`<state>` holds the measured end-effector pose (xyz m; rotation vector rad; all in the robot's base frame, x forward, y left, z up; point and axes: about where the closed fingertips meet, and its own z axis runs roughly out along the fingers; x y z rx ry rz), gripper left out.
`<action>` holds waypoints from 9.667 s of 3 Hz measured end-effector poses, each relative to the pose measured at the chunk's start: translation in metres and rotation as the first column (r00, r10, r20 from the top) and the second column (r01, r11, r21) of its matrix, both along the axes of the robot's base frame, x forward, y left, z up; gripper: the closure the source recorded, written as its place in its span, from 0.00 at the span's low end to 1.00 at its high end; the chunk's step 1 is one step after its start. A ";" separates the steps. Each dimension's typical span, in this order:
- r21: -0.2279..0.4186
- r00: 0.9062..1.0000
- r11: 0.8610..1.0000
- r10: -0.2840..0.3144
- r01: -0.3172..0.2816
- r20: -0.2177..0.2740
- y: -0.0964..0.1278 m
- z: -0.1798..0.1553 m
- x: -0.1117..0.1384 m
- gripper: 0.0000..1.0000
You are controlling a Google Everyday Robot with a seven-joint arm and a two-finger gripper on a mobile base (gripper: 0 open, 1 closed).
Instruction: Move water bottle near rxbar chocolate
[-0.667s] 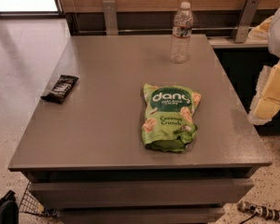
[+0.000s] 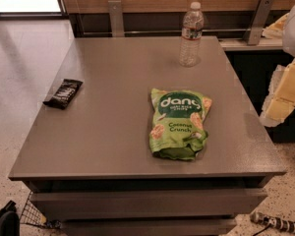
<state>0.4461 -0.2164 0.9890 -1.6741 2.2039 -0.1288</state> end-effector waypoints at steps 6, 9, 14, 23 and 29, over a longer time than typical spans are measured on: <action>0.785 0.899 0.610 -0.275 -0.112 0.342 0.037 0.009 0.215 0.00; 0.856 0.890 0.511 -0.353 -0.073 0.287 0.046 -0.017 0.269 0.00; 0.952 0.923 0.301 -0.348 -0.056 0.165 0.063 -0.071 0.349 0.57; 0.939 0.983 0.313 -0.062 -0.143 0.171 0.264 -0.034 0.172 1.00; 0.932 0.962 0.239 0.095 -0.271 0.255 0.391 -0.065 0.135 0.53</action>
Offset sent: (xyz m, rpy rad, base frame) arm 0.1664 -0.0076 0.0438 0.5605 -0.3193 -0.0959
